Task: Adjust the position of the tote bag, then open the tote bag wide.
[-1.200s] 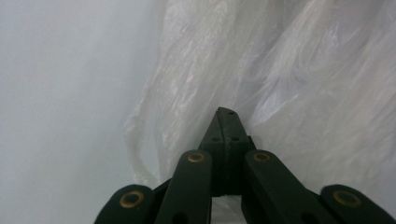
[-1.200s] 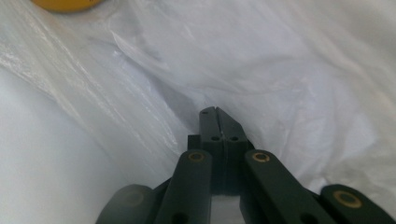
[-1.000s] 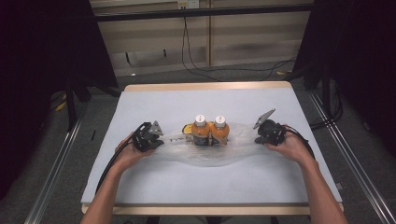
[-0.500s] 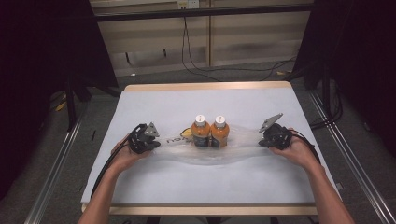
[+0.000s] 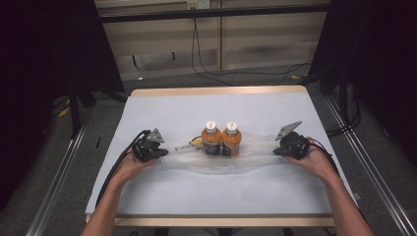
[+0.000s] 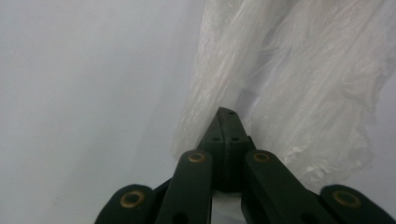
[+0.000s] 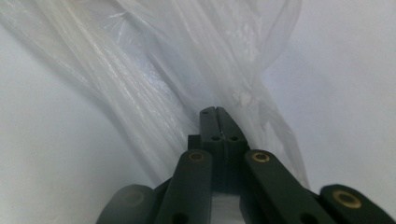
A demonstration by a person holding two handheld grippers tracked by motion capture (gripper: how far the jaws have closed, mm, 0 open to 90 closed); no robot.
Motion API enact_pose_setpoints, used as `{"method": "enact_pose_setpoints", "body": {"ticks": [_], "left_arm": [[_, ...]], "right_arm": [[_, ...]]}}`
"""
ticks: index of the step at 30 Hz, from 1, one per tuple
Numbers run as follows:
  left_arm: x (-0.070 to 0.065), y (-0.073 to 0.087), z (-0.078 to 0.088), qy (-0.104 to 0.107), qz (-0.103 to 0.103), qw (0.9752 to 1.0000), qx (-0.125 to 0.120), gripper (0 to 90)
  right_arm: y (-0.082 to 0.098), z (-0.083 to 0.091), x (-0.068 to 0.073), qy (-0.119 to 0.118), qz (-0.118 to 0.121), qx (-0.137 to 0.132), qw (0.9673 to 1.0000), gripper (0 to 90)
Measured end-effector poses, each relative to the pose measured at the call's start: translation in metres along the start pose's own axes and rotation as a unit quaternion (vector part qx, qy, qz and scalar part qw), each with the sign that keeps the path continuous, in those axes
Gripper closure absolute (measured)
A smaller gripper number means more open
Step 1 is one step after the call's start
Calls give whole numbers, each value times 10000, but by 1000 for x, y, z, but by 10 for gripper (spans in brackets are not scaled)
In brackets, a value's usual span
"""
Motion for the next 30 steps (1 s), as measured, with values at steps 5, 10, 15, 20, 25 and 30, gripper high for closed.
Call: {"method": "enact_pose_setpoints", "body": {"ticks": [5, 10, 15, 20, 25, 30], "left_arm": [[-1, -4, 3, 108, 171, 9995, -236, 900], [-4, -11, 8, 226, 338, 9977, -551, 900], [-9, -19, 13, 273, 293, 9962, -773, 900], [-13, -25, 22, 374, 337, 9932, -1047, 900], [-14, -27, 31, 383, 445, 9895, -1323, 900], [-16, -33, 37, 414, 446, 9861, -1547, 900]], "right_arm": [[-5, 2, 0, -82, -105, -271, 9995, 900], [-13, 12, -1, -168, -248, -714, 9970, 900], [-19, 14, 2, -273, -321, -946, 9946, 900], [-26, 23, 1, -432, -445, -1354, 9888, 900], [-31, 31, 2, -512, -530, -1631, 9838, 900], [-41, 36, 6, -621, -527, -1872, 9789, 900]]}}
Point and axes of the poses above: each handheld gripper's, and its own axes: z roughly backward along the jaws, y roughly out of its underside, x roughly to its left, the point moved 8 cm from there along -z, roughly forward along the jaws, and after that the axes turned 4 degrees about z, right-handed, at the moved point
